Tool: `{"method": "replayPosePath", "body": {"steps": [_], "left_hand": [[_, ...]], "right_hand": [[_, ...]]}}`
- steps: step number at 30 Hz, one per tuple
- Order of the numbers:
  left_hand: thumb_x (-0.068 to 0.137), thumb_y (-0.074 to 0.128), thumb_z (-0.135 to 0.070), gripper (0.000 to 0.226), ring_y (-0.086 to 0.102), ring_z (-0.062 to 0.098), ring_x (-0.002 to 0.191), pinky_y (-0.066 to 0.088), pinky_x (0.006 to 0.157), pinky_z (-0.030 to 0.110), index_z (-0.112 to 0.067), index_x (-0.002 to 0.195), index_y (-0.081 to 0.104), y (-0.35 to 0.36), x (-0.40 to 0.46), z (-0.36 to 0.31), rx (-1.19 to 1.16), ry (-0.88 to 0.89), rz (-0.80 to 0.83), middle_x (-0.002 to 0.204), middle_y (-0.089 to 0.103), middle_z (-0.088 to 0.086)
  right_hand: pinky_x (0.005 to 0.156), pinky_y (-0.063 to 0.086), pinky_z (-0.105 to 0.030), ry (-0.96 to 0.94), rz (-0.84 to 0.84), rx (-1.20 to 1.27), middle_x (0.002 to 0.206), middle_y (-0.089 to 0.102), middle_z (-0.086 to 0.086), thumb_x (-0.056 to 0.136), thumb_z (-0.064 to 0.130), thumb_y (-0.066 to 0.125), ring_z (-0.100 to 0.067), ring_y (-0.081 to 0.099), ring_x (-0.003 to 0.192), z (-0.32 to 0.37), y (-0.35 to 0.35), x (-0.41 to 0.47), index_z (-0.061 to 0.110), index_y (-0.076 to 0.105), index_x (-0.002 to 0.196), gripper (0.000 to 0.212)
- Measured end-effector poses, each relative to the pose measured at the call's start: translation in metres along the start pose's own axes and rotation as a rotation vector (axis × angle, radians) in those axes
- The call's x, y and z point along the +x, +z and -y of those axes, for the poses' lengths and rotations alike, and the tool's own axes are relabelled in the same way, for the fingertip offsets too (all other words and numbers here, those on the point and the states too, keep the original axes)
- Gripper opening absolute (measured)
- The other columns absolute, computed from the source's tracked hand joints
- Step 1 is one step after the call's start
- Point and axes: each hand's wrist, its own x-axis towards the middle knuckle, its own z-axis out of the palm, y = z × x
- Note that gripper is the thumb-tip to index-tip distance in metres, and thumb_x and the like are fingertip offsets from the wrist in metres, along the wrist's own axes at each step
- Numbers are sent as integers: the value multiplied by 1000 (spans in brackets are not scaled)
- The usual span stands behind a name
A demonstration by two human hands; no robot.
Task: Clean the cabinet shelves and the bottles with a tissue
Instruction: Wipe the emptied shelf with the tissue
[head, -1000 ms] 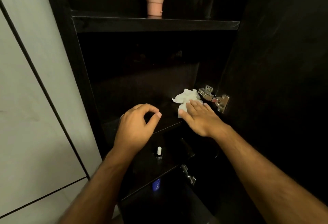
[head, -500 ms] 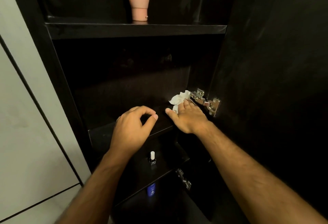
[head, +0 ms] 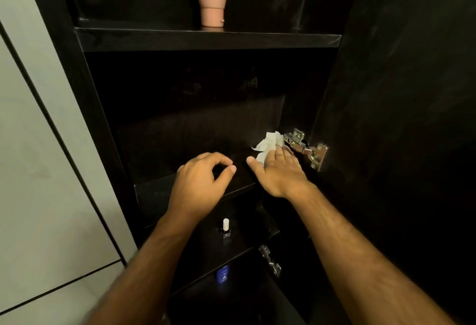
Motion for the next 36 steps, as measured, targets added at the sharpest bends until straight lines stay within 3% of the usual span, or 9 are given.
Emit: {"method": "replayPosePath", "body": {"steps": [5, 9, 12, 18, 23, 26, 29, 32, 36], "left_hand": [[91, 58, -44, 29, 56, 6, 104, 45, 97, 41, -29, 115, 66, 0, -3, 6, 96, 30, 48, 118, 62, -13], [90, 36, -68, 73, 15, 16, 147, 11, 120, 38, -25, 148, 34, 0, -9, 10, 368, 18, 232, 157, 28, -1], [83, 18, -77, 91, -8, 21, 149, -5, 119, 40, -20, 154, 11, 4, -21, 8, 484, 1, 319, 162, 3, 7], [73, -9, -81, 106, -8, 28, 149, -4, 119, 45, -14, 153, 4, 2, -37, 9, 639, 35, 331, 161, -1, 14], [73, -3, -81, 105, -12, 28, 148, -4, 120, 46, -13, 153, 1, -1, -42, 9, 649, -33, 349, 161, -4, 14], [74, -2, -80, 104, -11, 28, 148, -3, 120, 47, -12, 153, 1, -1, -46, 6, 715, -50, 347, 161, -4, 13], [72, -6, -81, 110, 1, 31, 149, 1, 117, 48, -9, 153, 13, 0, -54, 6, 738, -50, 318, 161, 8, 16], [79, 20, -79, 100, 38, 36, 137, 26, 109, 52, -3, 136, 51, 2, -65, 13, 693, -35, 290, 144, 45, 21], [80, 25, -78, 97, 42, 36, 135, 34, 107, 54, -2, 133, 53, 4, -74, 21, 687, -6, 262, 141, 49, 20]], "right_hand": [[122, -5, -35, -201, 4, 46, 164, -2, -7, 96, 63, 5, -16, -9, 150, -23, 0, -15, 18, 7, 156, 75], [121, -3, -34, -148, 39, 7, 163, -3, -8, 93, 69, 5, -17, -8, 150, -29, -4, -22, 12, 5, 155, 84], [122, -2, -40, -111, 62, -8, 163, -4, -13, 91, 72, 2, -22, -9, 150, -12, -8, 4, 10, 6, 155, 89], [118, -11, -31, -369, 52, 118, 163, -6, 1, 98, 61, 10, -11, -16, 148, -19, 3, -5, 29, 12, 155, 65], [113, 28, -38, -212, -85, 132, 149, 39, -4, 98, 57, 24, -18, 29, 141, -30, -2, 8, 15, 48, 134, 60], [116, 25, -40, -159, -176, 102, 140, 46, -12, 95, 58, 23, -25, 33, 137, -4, 6, 26, 8, 51, 125, 64], [121, 13, -42, -301, -181, 79, 151, 36, -8, 89, 61, 7, -24, 19, 145, 3, 16, 17, 17, 42, 140, 76], [122, -1, -33, -481, 10, 203, 161, 7, 13, 101, 52, 14, -4, -5, 148, -11, 13, -13, 29, 21, 154, 58], [122, 5, -35, -378, -38, 198, 163, 14, 3, 90, 71, 4, -5, 1, 149, -29, 6, -6, 25, 31, 151, 81]]}}
